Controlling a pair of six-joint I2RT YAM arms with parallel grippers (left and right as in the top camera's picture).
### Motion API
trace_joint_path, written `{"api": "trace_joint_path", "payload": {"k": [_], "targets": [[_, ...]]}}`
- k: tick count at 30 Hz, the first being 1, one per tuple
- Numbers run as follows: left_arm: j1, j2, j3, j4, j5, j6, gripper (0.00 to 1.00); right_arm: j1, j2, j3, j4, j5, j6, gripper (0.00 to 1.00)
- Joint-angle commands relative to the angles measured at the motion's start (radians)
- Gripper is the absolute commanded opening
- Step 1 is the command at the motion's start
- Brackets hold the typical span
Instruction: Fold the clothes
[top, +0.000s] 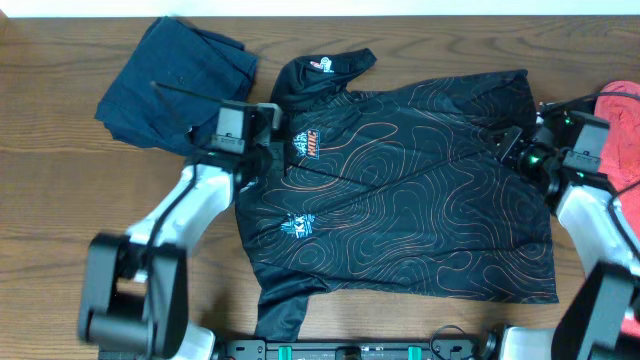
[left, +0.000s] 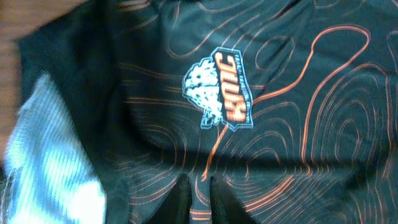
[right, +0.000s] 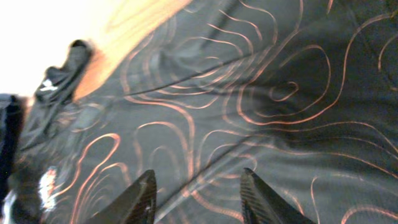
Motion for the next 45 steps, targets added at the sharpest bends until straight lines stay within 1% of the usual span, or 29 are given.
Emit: {"api": "trace_joint_path", "payload": {"k": [1,5,10,12,14,17,22,24,25,28,29,30,32,34,36,38,41,43,45], "targets": [[-0.006,0.107,0.043,0.04,0.028,0.073,0.06,0.003,-0.06,0.001,-0.062,-0.034,-0.01,0.35],[-0.005,0.235,0.123,0.076,0.012,0.134,0.06,0.008,-0.105,0.001,-0.168,-0.053,-0.01,0.33],[-0.005,0.361,0.21,0.085,-0.099,0.18,0.06,0.009,-0.111,0.001,-0.244,-0.053,-0.009,0.31],[-0.005,0.41,0.229,0.122,-0.189,0.182,0.06,0.009,-0.111,0.001,-0.261,-0.06,-0.009,0.31],[0.0,0.443,0.242,0.162,-0.248,0.18,0.06,0.009,-0.111,0.001,-0.272,-0.065,-0.009,0.3],[0.013,0.472,0.279,0.207,-0.265,0.173,0.06,0.009,-0.111,0.001,-0.28,-0.055,-0.01,0.3],[0.021,0.465,0.362,0.157,-0.264,0.169,0.06,0.009,-0.109,0.001,-0.251,0.038,-0.016,0.35],[0.019,0.453,0.391,0.117,-0.256,0.169,0.08,0.01,-0.107,0.001,-0.216,0.057,-0.051,0.39],[0.016,0.443,0.405,0.094,-0.251,0.169,0.11,0.01,-0.103,0.001,-0.195,0.069,-0.069,0.41],[0.016,0.401,0.443,0.014,-0.223,0.167,0.25,0.009,-0.084,0.001,-0.132,0.123,-0.088,0.4],[0.016,0.381,0.452,-0.014,-0.208,0.149,0.32,0.009,-0.071,0.001,-0.112,0.122,-0.088,0.4],[0.016,0.356,0.457,-0.043,-0.193,0.125,0.35,0.01,-0.051,0.001,-0.083,0.122,-0.088,0.4],[0.016,0.296,0.457,-0.103,-0.157,0.094,0.37,0.014,-0.001,0.001,-0.021,0.128,-0.088,0.38],[0.014,0.231,0.457,-0.166,-0.136,0.089,0.4,0.016,0.068,0.001,0.063,0.127,-0.066,0.29],[0.013,0.163,0.457,-0.232,-0.132,0.086,0.42,0.016,0.142,0.001,0.152,0.126,-0.005,0.18],[0.013,0.096,0.457,-0.302,-0.13,0.085,0.43,0.019,0.22,0.011,0.23,0.113,0.057,0.11],[0.01,-0.008,0.457,-0.411,-0.129,0.085,0.44,0.044,0.338,0.075,0.253,0.113,0.074,0.1],[0.01,-0.059,0.457,-0.468,-0.129,0.082,0.47,0.064,0.411,0.138,0.233,0.125,0.074,0.13],[0.01,-0.098,0.457,-0.521,-0.129,0.08,0.48,0.081,0.481,0.211,0.191,0.146,0.075,0.13]]}}
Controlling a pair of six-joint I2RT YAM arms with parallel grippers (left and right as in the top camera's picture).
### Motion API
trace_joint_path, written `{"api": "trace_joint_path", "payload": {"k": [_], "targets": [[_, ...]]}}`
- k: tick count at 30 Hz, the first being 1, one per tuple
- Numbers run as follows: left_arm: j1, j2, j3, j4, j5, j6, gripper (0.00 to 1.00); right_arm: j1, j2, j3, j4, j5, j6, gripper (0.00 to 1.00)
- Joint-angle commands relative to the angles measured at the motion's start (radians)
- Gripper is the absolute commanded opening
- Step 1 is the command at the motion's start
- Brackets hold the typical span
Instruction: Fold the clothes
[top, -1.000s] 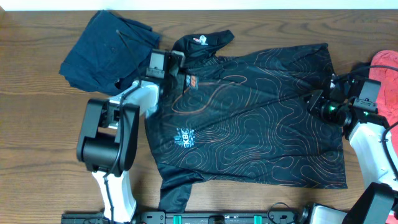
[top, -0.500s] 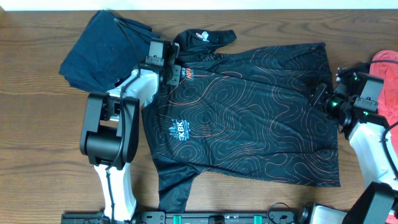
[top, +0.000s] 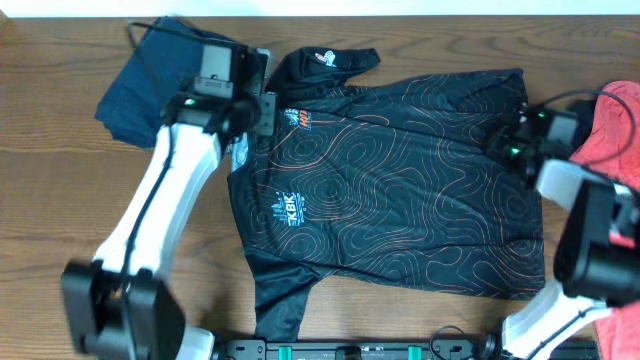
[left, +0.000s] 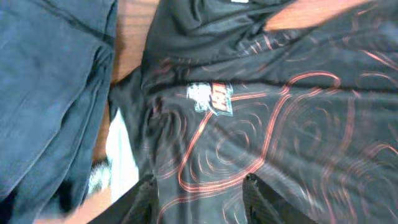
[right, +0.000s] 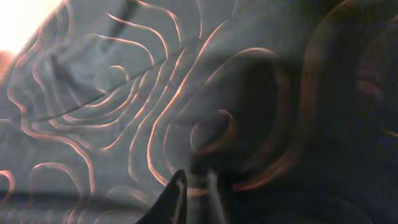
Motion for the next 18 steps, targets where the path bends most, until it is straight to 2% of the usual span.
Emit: {"api": "trace_joint_path", "payload": {"k": [1,7,15,16,18], "targets": [[-0.002,-0.053,0.013,-0.065,0.01,-0.017,0.48,0.04,0.1,0.13,-0.059,0.053,0.027,0.13],[-0.002,-0.073,0.013,-0.173,0.01,-0.021,0.49,0.034,0.23,0.315,-0.235,0.23,0.054,0.13],[-0.002,-0.073,0.013,-0.204,0.01,-0.043,0.49,-0.033,0.237,0.364,-0.327,0.288,0.056,0.12],[-0.002,-0.073,0.013,-0.204,0.01,-0.045,0.49,-0.044,0.237,0.364,-0.333,0.254,0.05,0.17],[-0.002,-0.073,0.013,-0.203,0.01,-0.047,0.49,-0.062,0.232,0.364,-0.334,0.114,-0.05,0.36]]}}
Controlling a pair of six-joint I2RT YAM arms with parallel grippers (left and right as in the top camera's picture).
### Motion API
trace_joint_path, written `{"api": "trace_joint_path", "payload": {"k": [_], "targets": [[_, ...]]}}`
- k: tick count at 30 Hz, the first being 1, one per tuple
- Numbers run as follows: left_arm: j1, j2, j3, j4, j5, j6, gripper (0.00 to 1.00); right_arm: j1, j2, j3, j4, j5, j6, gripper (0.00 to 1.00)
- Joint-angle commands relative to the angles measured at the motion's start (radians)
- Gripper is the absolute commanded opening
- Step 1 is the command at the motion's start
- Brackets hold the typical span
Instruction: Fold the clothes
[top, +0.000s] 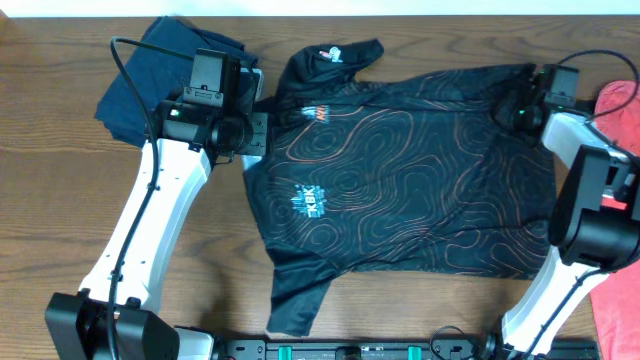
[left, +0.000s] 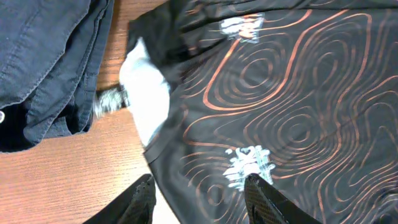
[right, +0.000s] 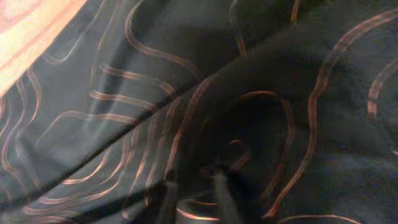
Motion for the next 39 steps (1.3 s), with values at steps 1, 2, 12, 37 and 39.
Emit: {"api": "trace_joint_path", "payload": {"k": [1,2,12,37,39], "targets": [[-0.002,-0.003,0.011,-0.005,0.009,-0.018,0.49,-0.048,0.042,-0.025,-0.037,-0.148,-0.139,0.44],[-0.002,-0.003,0.011,-0.006,0.01,-0.018,0.49,-0.055,0.032,-0.025,-0.043,-0.211,-0.165,0.48],[-0.002,-0.001,-0.025,-0.153,0.009,-0.061,0.55,-0.065,-0.238,-0.025,-0.271,-0.354,-0.188,0.53],[-0.003,0.021,-0.716,0.48,0.188,-0.248,0.52,0.2,-0.455,-0.14,-0.766,-0.251,-0.24,0.57],[-0.003,0.023,-0.716,0.502,0.168,-0.241,0.27,0.238,-0.455,-0.154,-0.756,-0.224,-0.24,0.57]]}}
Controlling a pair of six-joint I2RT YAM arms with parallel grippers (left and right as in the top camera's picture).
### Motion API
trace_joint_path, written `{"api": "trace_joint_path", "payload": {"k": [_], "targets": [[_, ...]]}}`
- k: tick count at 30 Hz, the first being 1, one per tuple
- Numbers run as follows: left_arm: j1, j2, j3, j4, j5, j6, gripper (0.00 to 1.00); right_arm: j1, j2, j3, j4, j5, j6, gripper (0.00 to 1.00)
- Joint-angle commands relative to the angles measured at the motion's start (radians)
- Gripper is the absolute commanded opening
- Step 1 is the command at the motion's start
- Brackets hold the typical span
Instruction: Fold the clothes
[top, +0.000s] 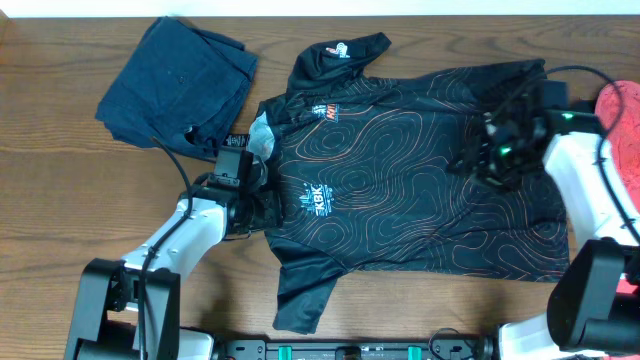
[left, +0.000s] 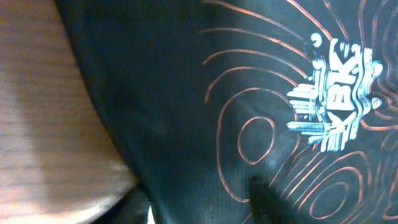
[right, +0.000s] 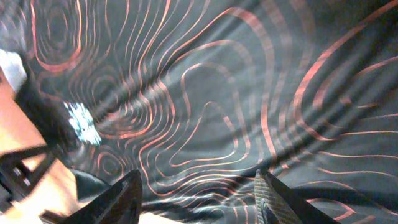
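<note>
A black shirt (top: 410, 190) with orange contour lines lies spread flat across the table, its collar to the left and its hem to the right. My left gripper (top: 245, 195) sits low at the shirt's left edge beside the KBK logo (left: 336, 93). In the left wrist view the left gripper (left: 199, 205) is open, with one finger off the cloth and one finger (left: 264, 199) on it. My right gripper (top: 500, 152) hovers open over the shirt's right part. In the right wrist view the right gripper (right: 202, 199) has nothing between its fingers.
A navy garment (top: 180, 75) lies bunched at the back left, touching the shirt's sleeve. A red garment (top: 620, 105) shows at the right edge. A loose sleeve (top: 300, 295) hangs toward the front edge. Bare wood (top: 60, 200) lies to the left.
My right gripper has let go of the shirt's back right corner and is now open over its right part. My left gripper has moved from the collar area nearer, to the shirt's left edge.
At first my left gripper was shut on the shirt near the collar logo, and the right was open at the right edge. Then the left was open and the right shut on the right edge. The shirt then lay flatter and further right. Now both grippers are open.
</note>
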Motion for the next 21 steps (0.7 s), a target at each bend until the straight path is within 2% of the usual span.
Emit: {"api": "trace_joint_path", "payload": {"k": [1,2,7,10,15,16,17,18,19,21], "targets": [[0.0,0.024,-0.023,0.017,-0.024,0.016,0.13,0.062,0.0,-0.027,0.01,0.045,-0.025,0.57],[0.003,0.024,-0.022,0.022,-0.056,0.016,0.06,0.081,0.0,-0.038,0.014,0.05,-0.024,0.57],[0.039,0.024,-0.007,0.011,-0.161,0.016,0.06,0.135,0.0,-0.103,0.05,0.05,-0.005,0.59],[0.074,0.024,0.011,0.028,-0.174,0.016,0.06,0.159,0.0,-0.16,0.097,0.044,-0.006,0.58],[0.09,0.024,0.028,0.135,-0.173,0.008,0.06,0.23,-0.001,-0.247,0.179,-0.072,-0.124,0.58],[0.09,0.024,0.028,0.146,-0.169,0.008,0.09,0.247,0.0,-0.258,0.189,-0.07,-0.123,0.57],[0.09,0.024,0.029,0.15,-0.159,0.008,0.17,0.261,0.0,-0.265,0.195,-0.057,-0.123,0.57],[0.09,0.024,0.028,0.147,-0.146,0.005,0.31,0.274,0.0,-0.27,0.196,-0.03,-0.108,0.58],[0.09,0.024,0.029,0.138,-0.132,0.005,0.39,0.282,0.0,-0.271,0.196,0.006,-0.079,0.58],[0.09,0.021,0.029,0.093,-0.12,0.005,0.47,0.288,0.0,-0.273,0.193,0.085,-0.016,0.59]]}}
